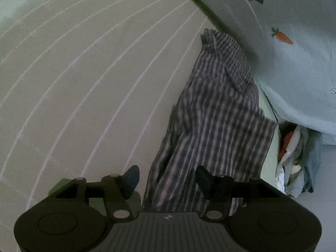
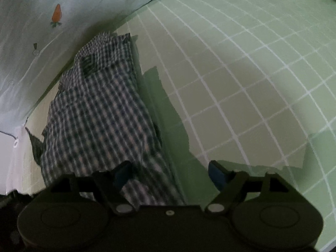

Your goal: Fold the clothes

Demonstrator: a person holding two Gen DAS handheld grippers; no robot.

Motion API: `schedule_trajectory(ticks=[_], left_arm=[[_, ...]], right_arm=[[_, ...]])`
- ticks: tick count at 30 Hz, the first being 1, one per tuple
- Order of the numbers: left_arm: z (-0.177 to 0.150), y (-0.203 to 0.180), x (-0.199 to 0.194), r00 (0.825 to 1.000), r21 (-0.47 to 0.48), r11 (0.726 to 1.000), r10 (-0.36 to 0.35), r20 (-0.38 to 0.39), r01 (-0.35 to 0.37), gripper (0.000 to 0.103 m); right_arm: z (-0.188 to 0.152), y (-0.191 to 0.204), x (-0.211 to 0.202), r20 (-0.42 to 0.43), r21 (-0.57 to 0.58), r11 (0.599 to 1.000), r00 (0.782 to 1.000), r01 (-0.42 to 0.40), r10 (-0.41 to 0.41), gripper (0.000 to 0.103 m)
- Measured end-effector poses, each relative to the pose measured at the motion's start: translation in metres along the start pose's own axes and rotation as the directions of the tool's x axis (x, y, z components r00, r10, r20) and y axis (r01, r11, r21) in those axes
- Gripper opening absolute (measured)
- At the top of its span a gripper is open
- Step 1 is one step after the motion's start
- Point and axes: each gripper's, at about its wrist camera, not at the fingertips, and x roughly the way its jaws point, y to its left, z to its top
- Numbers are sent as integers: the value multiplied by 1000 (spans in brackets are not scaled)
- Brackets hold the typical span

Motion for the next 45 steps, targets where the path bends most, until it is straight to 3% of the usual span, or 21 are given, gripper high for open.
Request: schedule_trajectory(ticks=[13,14,15,16,18,21,24,27,30,34,36,38,41,42,45], left_arm=[[-48,5,-4,999,1,1000,-12,-30,12,61],[-49,5,-3,999,-9,1000,-22,-33,22,59],[-50,8,-1,998,-24,999,-44,-47,43,35],[-50,11,2,995,-39,997,-72,-66,70,14],[-51,16,6,993,-67,994,-90,-79,84,14],[-52,24,4,989,-113,988,-118,-93,107,12],[-62,34,-25,978,-179,975,-155,-140,129,12],[-75,42,-63,954,-284,945,-222,-200,160,11],[-87,45,-106,933,-398,899,-285,-220,181,12],[-95,41,-138,941,-566,821,-250,-229,80,12],[-90,34,-143,945,-612,785,-263,-194,93,12],[-81,24,-138,938,-675,726,-311,-154,130,12],[-58,1,-130,940,-678,721,-315,-133,145,13],[-51,-7,-126,938,-663,732,-319,-135,154,13],[-33,-27,-114,929,-646,743,-343,-137,179,13]], right_arm=[[-26,5,-7,-31,-34,999,999,-42,41,86],[-26,4,-5,-46,-27,997,997,-70,69,76],[-26,2,-2,-67,-17,994,992,-108,107,42],[-26,0,1,-88,-8,989,986,-146,145,21],[-27,-3,8,-118,-7,980,974,-197,195,12],[-29,-1,1,-125,-100,974,974,-204,191,9],[-37,-7,-23,-149,-146,967,971,-208,187,9],[-55,-23,-60,-230,-75,960,942,-268,245,9],[-68,-40,-98,-299,65,932,884,-356,359,9],[-76,-62,-115,-337,317,850,787,-422,516,9],[-72,-65,-114,-328,403,812,762,-422,559,9],[-66,-64,-117,-304,450,780,747,-435,592,9],[-55,-65,-118,-229,556,696,721,-454,654,9],[-52,-66,-118,-196,595,658,712,-460,675,9],[-34,-61,-119,-141,594,639,719,-488,680,9]])
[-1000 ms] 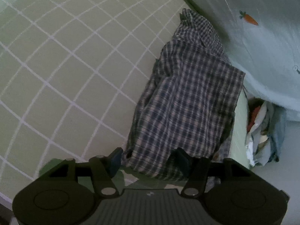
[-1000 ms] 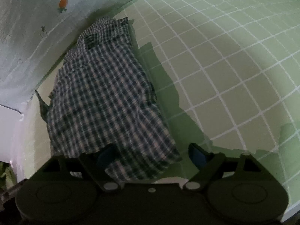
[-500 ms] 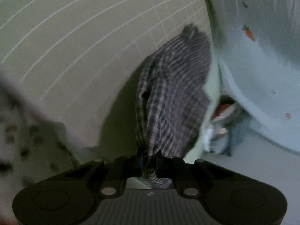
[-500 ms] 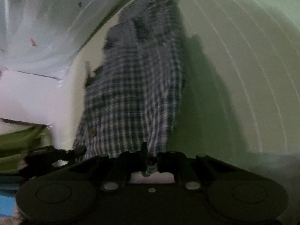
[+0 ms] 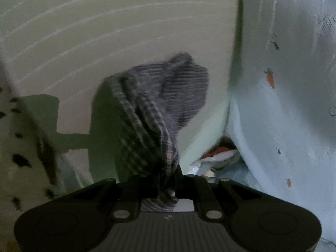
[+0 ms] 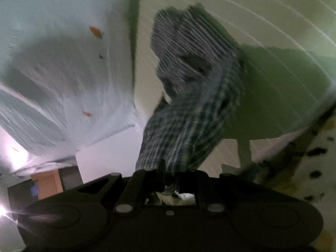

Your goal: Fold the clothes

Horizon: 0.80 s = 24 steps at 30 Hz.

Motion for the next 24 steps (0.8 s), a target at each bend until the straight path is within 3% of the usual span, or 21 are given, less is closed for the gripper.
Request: schedule_trajectory(ticks=[4,8,10,11,12,13,14,15,17,20,22,24], left_arm=[[21,-32,22,1000,50,999,5,-1,-5,13],[53,-96,61,999,229,972,43,10,-44,20],[72,-128,84,998,304,951,44,46,-56,45],[80,-141,93,996,340,938,50,77,-73,54],[87,-151,101,992,378,920,63,108,-99,75],[91,-160,109,987,426,894,86,138,-137,84],[94,-164,116,978,490,850,124,167,-192,84],[93,-162,122,965,546,797,175,197,-256,85],[91,-158,134,926,642,668,267,266,-377,90],[89,-136,149,859,737,458,382,340,-496,91],[91,-120,158,834,752,402,426,351,-522,92],[97,-108,166,832,756,405,448,326,-514,94]], right_arm=[[32,26,9,60,-19,1000,998,-25,26,9],[82,68,23,138,-137,990,990,37,-18,12],[112,94,33,197,-233,968,979,90,-43,22],[125,105,36,244,-276,952,968,129,-60,33],[139,115,41,302,-316,932,950,177,-78,53],[150,123,45,371,-344,908,923,239,-102,64],[156,128,47,432,-355,884,892,304,-134,76],[158,130,50,472,-364,858,866,362,-166,78],[158,132,58,540,-379,797,812,470,-222,81],[147,118,79,579,-405,700,758,588,-302,89],[138,103,93,573,-430,641,741,636,-351,89],[134,88,107,558,-452,605,737,656,-382,90]])
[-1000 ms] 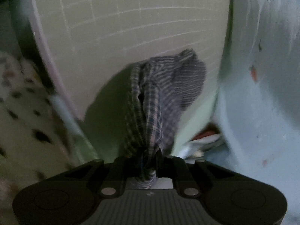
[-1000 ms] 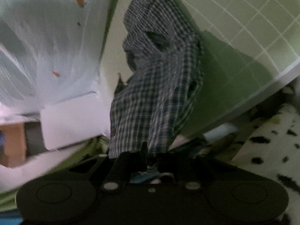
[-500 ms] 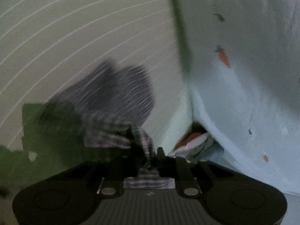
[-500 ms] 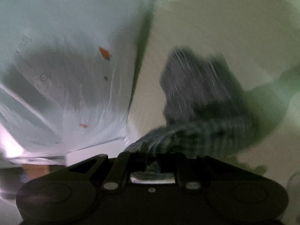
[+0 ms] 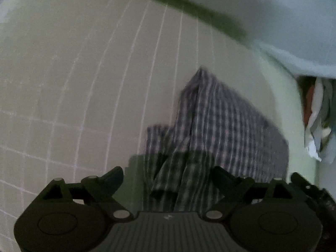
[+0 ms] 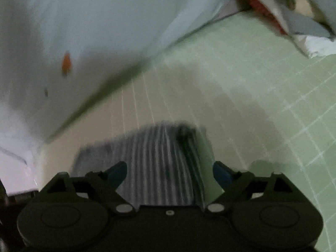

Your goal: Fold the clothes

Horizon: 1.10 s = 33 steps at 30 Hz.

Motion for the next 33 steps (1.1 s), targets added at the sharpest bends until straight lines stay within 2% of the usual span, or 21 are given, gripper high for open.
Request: schedule_trajectory(ticks=[4,9,11,14,18,20,24,26,27,28,29,30,33], left_arm=[[4,4,14,999,18,999,-28,-36,29,98],[25,-17,32,998,171,985,35,-51,-26,101],[24,-22,37,998,198,980,29,-61,-16,101],[22,-22,40,997,166,985,-30,-73,42,103],[5,-24,38,999,185,982,-37,-10,38,103],[1,-23,38,998,152,987,-57,18,54,103],[-14,-12,36,980,47,981,-190,55,187,102],[-25,-9,36,969,20,972,-235,73,234,96],[-29,-7,37,968,8,971,-239,76,239,87],[-33,-5,38,967,-5,970,-243,79,244,73],[-37,-3,39,965,-18,968,-248,82,250,68],[-41,-2,39,964,-27,967,-251,84,254,58],[-57,3,31,964,-16,966,-255,80,257,48]], right_arm=[[-20,0,20,-23,2,1000,999,30,-30,91],[-31,1,35,-26,56,998,999,33,-32,100],[-34,2,38,-19,57,998,1000,17,-16,103],[-35,3,42,-8,43,999,1000,3,-3,103],[-37,6,45,24,67,997,999,-29,27,103],[-36,11,49,22,79,996,999,-47,46,103],[-40,27,56,4,115,990,996,-87,88,103],[-46,39,61,-19,98,987,992,-124,127,103],[-50,44,61,-24,88,989,992,-122,124,99],[-52,48,60,-32,82,990,992,-118,121,95],[-55,51,60,-53,80,988,990,-129,133,84],[-58,52,60,-79,78,987,986,-144,150,66],[-69,62,56,-123,43,987,979,-156,161,51]])
